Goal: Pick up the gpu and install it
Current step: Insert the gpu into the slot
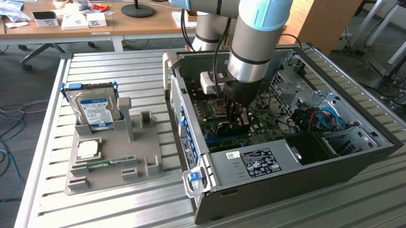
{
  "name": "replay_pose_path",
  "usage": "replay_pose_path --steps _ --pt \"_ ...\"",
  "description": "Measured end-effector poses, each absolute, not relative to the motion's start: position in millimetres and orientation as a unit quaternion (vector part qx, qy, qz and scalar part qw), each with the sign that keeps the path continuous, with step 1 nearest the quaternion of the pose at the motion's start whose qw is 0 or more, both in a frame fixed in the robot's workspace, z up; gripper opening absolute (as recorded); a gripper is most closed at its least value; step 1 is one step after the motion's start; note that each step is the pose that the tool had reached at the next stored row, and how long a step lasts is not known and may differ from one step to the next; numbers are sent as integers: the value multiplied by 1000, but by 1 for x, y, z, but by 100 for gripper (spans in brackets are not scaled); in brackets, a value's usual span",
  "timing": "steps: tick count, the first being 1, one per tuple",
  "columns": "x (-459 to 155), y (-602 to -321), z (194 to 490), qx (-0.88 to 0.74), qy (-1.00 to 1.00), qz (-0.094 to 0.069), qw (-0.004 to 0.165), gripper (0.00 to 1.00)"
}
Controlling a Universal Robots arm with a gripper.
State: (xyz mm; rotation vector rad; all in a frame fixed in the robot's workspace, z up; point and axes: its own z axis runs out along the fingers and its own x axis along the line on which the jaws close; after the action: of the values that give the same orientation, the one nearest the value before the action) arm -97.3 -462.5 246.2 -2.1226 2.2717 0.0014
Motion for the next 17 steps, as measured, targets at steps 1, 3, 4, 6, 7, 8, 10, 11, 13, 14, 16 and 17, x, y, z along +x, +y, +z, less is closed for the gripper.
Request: replay_pose_path --steps 1,3,4,6,7,8,10,11,13,14,16,17 --pt "-97 -463 246 -683 731 0 16 27" --pt "-97 -463 246 -683 731 0 16 27" --pt "-97 -463 246 -683 731 0 16 27" --pt "-97 -463 246 -683 731 0 16 27" --pt "-97 -463 246 -683 731 0 16 27" --pt "-97 -463 246 -683 731 0 16 27" --pt "-96 -463 246 -683 731 0 16 27" --pt "-96 -463 246 -683 731 0 16 27" --pt "-96 -463 246 -683 731 0 16 27" --pt "-96 -463 246 -683 731 0 16 27" --pt "-96 -463 246 -683 731 0 16 27" --pt "-96 -463 246 -683 731 0 16 27"
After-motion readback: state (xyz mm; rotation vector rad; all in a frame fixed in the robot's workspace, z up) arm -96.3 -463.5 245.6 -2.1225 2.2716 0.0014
